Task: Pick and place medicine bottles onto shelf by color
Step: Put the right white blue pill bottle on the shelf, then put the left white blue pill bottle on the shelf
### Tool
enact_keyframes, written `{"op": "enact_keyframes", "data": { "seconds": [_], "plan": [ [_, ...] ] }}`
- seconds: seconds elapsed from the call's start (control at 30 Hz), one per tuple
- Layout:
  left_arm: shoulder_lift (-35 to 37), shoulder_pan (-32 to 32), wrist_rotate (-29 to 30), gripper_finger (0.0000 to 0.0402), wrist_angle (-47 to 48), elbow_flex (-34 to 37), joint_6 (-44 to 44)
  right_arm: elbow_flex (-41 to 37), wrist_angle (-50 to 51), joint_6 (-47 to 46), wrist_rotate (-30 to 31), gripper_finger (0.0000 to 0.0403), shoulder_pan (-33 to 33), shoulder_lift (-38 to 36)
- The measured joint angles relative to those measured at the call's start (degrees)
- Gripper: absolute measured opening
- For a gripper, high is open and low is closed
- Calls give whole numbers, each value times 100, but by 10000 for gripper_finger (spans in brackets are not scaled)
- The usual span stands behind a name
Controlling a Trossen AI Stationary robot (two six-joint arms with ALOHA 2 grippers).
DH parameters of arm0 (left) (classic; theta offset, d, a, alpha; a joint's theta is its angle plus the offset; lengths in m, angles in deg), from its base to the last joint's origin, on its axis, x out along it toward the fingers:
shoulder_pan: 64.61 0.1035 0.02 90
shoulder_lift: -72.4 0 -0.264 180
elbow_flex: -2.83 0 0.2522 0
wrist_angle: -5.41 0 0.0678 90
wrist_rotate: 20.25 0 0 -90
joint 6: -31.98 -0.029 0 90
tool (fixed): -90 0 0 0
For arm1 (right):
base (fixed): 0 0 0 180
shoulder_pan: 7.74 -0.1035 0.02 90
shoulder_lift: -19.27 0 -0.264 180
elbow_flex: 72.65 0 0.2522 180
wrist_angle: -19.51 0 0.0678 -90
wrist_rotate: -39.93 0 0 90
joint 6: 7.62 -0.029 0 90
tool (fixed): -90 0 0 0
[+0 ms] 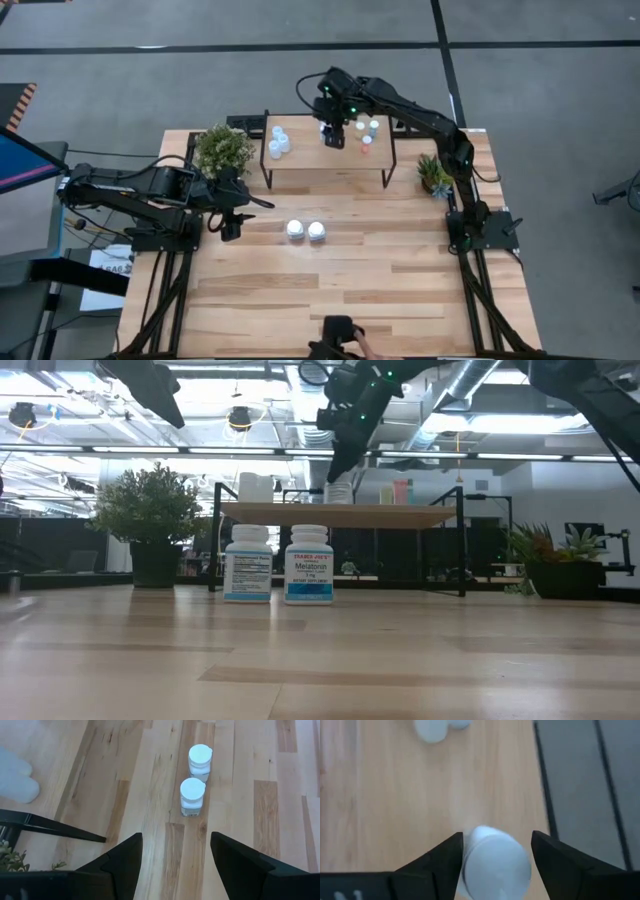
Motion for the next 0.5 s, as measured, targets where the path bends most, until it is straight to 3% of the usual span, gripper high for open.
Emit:
{"op": "enact_keyframes", "data": {
  "seconds": [0.37, 0.5],
  "plan": [
    [0, 0, -2, 222, 0, 0, 127, 732, -87, -69, 100, 255, -194, -84],
    [2, 2, -4, 222, -2, 0, 129, 607, 39, -385, 71, 255, -441, -559]
  ]
}}
